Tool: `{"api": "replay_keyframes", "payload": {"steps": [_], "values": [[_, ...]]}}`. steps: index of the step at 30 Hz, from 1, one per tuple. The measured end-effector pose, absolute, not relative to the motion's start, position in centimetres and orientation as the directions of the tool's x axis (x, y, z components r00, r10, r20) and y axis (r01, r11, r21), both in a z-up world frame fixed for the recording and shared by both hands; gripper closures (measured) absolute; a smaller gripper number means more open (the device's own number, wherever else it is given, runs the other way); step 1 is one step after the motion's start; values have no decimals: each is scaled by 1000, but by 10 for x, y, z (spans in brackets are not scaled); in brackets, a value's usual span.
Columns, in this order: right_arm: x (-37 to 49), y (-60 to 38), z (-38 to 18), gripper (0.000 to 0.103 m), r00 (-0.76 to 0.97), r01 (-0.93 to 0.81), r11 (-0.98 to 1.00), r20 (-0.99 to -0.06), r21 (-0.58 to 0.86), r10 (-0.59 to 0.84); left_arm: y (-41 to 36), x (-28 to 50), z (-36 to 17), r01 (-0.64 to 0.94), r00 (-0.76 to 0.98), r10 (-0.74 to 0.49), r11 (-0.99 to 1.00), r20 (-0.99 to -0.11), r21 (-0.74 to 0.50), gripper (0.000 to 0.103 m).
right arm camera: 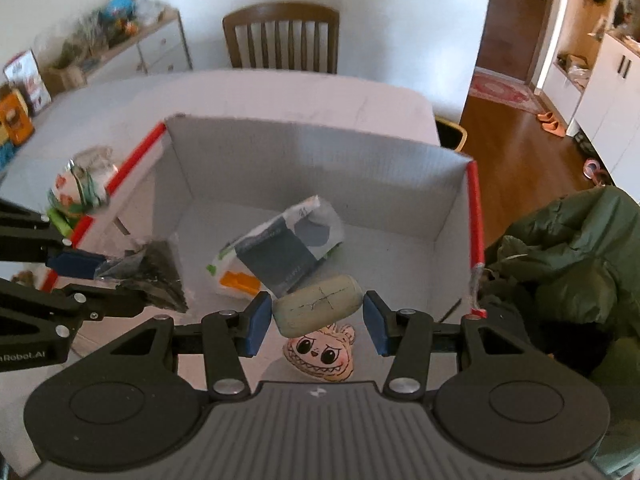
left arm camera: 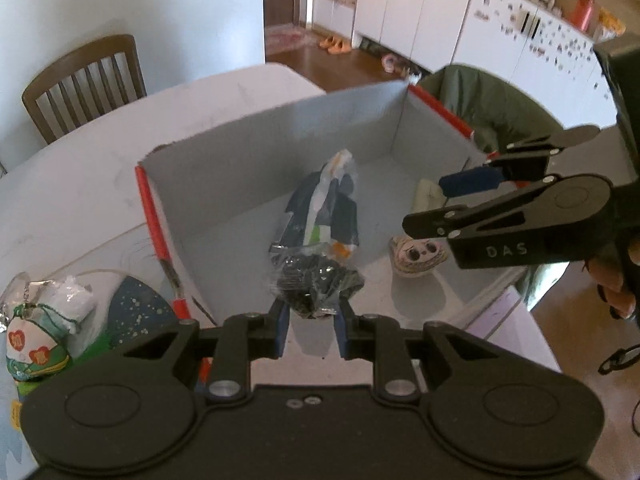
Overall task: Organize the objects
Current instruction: 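Carry the dark bag with the left tool while the right tool carries the soap over the box, then release the soap from the right tool while the left tool drops the dark bag into the box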
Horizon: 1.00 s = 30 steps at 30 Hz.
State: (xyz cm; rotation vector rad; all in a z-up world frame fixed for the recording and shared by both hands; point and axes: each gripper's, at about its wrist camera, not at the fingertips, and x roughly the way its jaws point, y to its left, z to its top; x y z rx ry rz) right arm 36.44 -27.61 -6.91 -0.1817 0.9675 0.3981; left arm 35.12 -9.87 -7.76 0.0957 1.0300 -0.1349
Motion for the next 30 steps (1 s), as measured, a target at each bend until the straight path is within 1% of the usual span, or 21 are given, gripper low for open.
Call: {"api": "replay_keyframes", "payload": {"steps": [4, 6, 14, 20, 23, 30], "values": [[375, -270, -83, 54, 442, -425, 905, -870, 12, 220, -103, 366, -92, 167, 442, -44, 985, -896, 34, 80], [381, -270, -89, 54, 414, -418, 908, -884, 28, 219, -101, 371, -97, 165, 419, -39, 986, -907, 34, 80], [386, -263, -98, 54, 363, -435, 900, -909, 28, 203, -103, 388, -115, 161, 346, -24, 986, -938, 34, 80], [386, -262, -100, 54, 345, -440, 897, -916, 33, 203, -106, 393, -123, 167, 305, -25, 986, -952, 27, 77], [384, -261, -99, 54, 358, -445, 895, -914, 13, 191, -107, 392, -125, 169, 303, -20, 985, -953, 33, 76], [383, -271, -92, 54, 386, -434, 900, -892, 51, 237, -109, 388, -123, 174, 322, -22, 984, -946, 37, 72]]}}
